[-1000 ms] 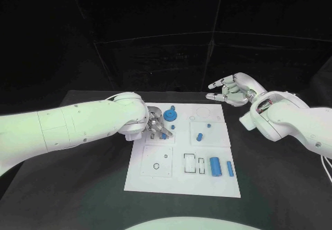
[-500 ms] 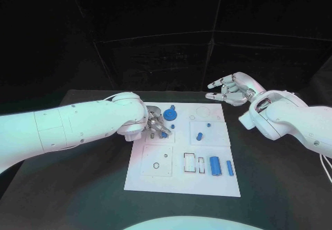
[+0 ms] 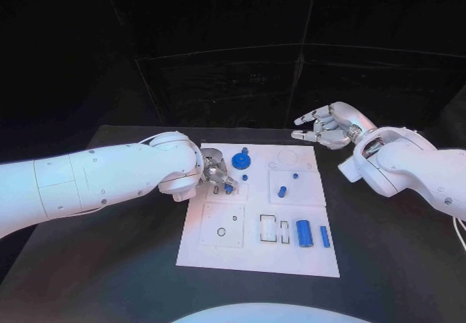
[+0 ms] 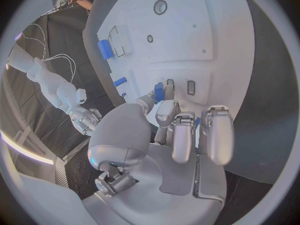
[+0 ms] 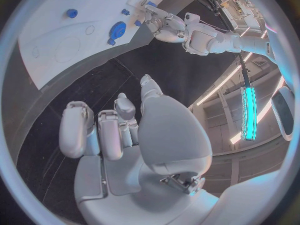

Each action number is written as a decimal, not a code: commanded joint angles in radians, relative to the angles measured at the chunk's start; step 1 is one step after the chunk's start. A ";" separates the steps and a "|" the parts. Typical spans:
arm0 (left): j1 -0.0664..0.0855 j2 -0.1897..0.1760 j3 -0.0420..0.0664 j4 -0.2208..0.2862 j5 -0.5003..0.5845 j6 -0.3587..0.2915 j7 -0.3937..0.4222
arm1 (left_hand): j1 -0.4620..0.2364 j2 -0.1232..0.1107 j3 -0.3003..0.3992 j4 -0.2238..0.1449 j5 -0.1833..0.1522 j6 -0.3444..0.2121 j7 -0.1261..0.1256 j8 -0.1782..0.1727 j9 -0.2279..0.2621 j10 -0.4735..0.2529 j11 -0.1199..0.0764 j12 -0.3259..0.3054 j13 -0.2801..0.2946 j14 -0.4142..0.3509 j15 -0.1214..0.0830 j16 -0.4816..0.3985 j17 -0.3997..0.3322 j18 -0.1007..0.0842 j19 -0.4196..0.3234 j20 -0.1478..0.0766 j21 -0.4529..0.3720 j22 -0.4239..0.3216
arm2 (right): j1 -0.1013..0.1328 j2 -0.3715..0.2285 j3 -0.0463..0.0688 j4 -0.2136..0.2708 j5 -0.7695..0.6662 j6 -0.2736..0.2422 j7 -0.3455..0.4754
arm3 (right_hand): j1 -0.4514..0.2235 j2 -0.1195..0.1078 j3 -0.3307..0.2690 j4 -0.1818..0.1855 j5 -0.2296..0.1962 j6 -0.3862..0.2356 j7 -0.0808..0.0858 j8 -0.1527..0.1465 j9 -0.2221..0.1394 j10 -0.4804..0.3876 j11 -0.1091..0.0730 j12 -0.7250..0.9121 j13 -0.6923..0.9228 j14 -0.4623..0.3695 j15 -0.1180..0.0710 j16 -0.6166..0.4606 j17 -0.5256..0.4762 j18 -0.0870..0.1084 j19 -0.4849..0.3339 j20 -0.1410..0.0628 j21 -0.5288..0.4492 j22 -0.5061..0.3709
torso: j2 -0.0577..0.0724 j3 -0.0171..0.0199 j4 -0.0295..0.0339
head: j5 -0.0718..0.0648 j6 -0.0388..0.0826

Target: Assemble the parts on the task board

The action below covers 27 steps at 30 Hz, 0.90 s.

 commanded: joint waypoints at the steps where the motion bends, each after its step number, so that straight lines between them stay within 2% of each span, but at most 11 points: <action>1: -0.001 -0.006 0.000 0.008 -0.015 -0.070 0.013 | -0.008 -0.005 0.096 -0.088 0.001 0.004 -0.004 0.005 0.002 0.008 -0.002 0.003 0.001 0.106 0.004 0.003 0.263 -0.001 0.008 0.002 -0.004 0.065 | 0.002 -0.005 0.000 0.002 0.001 0.014 -0.003 | 0.000 0.008 -0.009 0.000 0.007 -0.007 0.002 0.005 0.000 -0.003 -0.001 -0.003 -0.001 0.063 0.005 -0.006 0.098 0.003 -0.006 -0.002 -0.004 -0.003 | -0.002 0.0017 0.0058 | 0.001 -0.001; 6: -0.012 -0.014 0.000 0.007 -0.051 -0.085 0.016 | -0.010 -0.011 0.100 -0.089 -0.001 0.004 -0.005 0.007 0.004 0.008 -0.003 0.002 0.000 0.106 0.004 0.003 0.263 -0.001 0.008 0.001 -0.004 0.065 | 0.002 -0.008 0.000 0.002 0.001 0.023 -0.007 | 0.000 0.008 -0.009 0.000 0.007 -0.007 0.002 0.005 0.000 -0.004 -0.001 -0.003 -0.002 0.063 0.005 -0.006 0.098 0.003 -0.006 -0.002 -0.004 -0.003 | -0.003 0.0067 0.0088 | 0.002 -0.005; 17: -0.034 0.000 0.000 0.005 -0.155 -0.099 0.018 | -0.010 -0.015 0.102 -0.089 -0.002 0.004 -0.005 0.007 0.005 0.007 -0.003 0.000 -0.002 0.106 0.003 0.003 0.263 -0.001 0.007 0.001 -0.005 0.064 | 0.002 -0.003 0.000 -0.002 0.001 0.031 -0.007 | 0.002 0.007 -0.013 0.000 0.004 -0.010 0.002 0.006 0.000 -0.008 -0.001 -0.007 -0.005 0.062 0.006 -0.009 0.094 0.004 -0.009 -0.002 -0.008 -0.009 | -0.001 0.0039 0.0053 | 0.008 -0.003; 27: -0.048 0.013 0.000 0.002 -0.215 -0.080 -0.001 | -0.011 -0.018 0.104 -0.090 -0.002 0.004 -0.006 0.008 0.006 0.008 -0.004 0.002 0.000 0.106 0.003 0.003 0.263 -0.001 0.007 0.001 -0.004 0.065 | 0.002 0.002 0.000 -0.004 0.001 0.036 -0.006 | 0.006 0.008 -0.015 -0.001 0.001 -0.010 0.002 0.006 0.000 -0.008 -0.001 -0.004 -0.004 0.062 0.006 -0.009 0.094 0.004 -0.009 -0.002 -0.008 -0.010 | -0.002 0.0049 0.0053 | 0.012 -0.007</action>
